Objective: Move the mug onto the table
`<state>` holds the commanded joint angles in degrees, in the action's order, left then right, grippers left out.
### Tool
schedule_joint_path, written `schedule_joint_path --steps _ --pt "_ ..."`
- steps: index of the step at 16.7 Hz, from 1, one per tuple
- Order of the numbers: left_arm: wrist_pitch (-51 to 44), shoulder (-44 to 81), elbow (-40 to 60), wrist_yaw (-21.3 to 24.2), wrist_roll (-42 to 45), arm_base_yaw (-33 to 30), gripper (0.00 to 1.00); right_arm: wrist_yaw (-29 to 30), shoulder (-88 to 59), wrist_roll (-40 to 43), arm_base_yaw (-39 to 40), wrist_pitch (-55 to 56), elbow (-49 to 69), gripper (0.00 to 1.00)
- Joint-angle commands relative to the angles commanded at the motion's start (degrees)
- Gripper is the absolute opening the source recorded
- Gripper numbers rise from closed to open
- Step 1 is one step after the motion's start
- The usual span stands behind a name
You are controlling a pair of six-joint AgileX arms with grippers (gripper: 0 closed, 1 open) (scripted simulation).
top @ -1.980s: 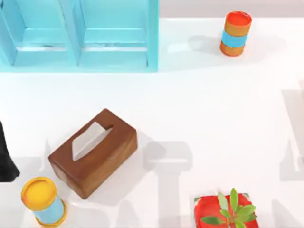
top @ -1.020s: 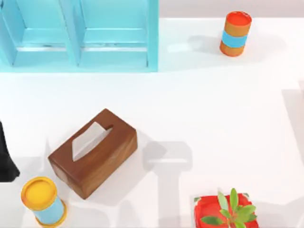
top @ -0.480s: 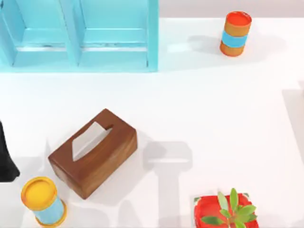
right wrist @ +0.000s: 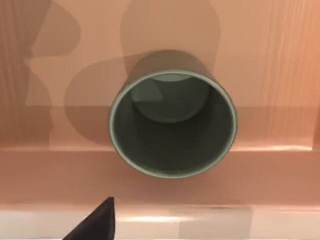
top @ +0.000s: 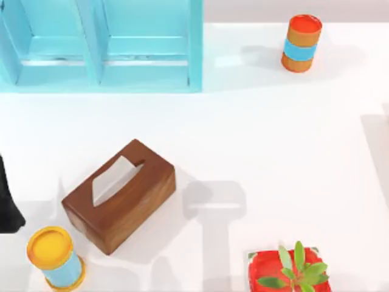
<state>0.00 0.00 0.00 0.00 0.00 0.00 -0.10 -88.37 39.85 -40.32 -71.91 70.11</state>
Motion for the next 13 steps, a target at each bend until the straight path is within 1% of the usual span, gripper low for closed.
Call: schedule_joint_path --steps 3,8,10,13 --pt "0.0 0.0 0.0 0.0 0.0 0.0 1.00 0.0 -1.4 -0.1 0.0 5.4 -4.2 1.00" --pt "0.0 0.0 0.0 0.0 0.0 0.0 1.00 0.0 -4.6 -0.3 0.2 19.0 -13.8 1.00" --pt "0.0 0.0 0.0 0.0 0.0 0.0 1.00 0.0 -5.5 -0.3 0.1 21.9 -16.2 1.00" --pt "0.0 0.0 0.0 0.0 0.0 0.0 1.00 0.0 -5.8 -0.2 0.0 22.5 -16.7 1.00"
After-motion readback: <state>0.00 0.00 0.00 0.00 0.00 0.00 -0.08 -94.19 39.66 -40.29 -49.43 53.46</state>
